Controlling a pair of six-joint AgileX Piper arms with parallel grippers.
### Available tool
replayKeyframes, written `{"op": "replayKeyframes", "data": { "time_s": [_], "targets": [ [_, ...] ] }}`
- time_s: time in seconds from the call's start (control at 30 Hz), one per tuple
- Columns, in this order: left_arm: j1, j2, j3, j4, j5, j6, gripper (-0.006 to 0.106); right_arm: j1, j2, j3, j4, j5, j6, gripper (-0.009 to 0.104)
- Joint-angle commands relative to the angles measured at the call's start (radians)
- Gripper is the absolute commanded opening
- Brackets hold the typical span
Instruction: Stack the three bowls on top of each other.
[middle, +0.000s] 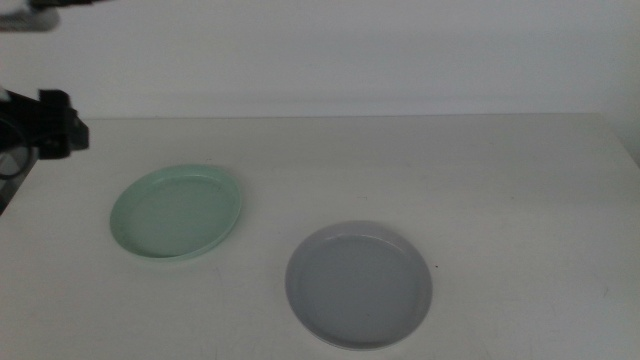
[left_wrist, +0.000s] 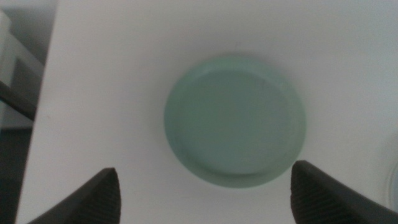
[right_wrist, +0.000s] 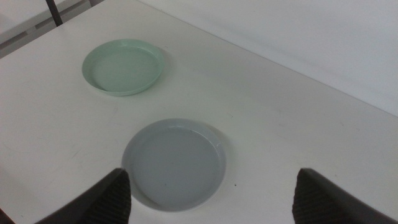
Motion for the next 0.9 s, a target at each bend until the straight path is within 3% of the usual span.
{"op": "replayKeyframes", "data": {
  "time_s": [0.0, 0.27, 0.43, 0.67, 0.87],
  "targets": [
    [0.002, 0.021, -0.037, 0.007, -0.072, -0.027, 0.101, -0.001, 0.000, -0.024, 0.000, -0.072, -0.005, 0.066],
    [0.002, 0.147, -0.056, 0.006, -0.065, -0.061, 0.101, -0.001, 0.000, -0.024, 0.001, -0.072, -0.005, 0.066],
    [0.029, 0.275, -0.186, -0.004, 0.033, -0.016, 0.101, -0.001, 0.000, -0.024, 0.001, -0.072, -0.005, 0.066],
    [0.159, 0.483, -0.401, -0.217, 0.212, 0.219, 0.101, -0.001, 0.000, -0.024, 0.001, -0.072, -0.005, 0.066],
    [0.192, 0.627, -0.486, -0.244, 0.229, 0.314, 0.101, -0.001, 0.000, -0.024, 0.001, -0.072, -0.005, 0.066]
  ]
}}
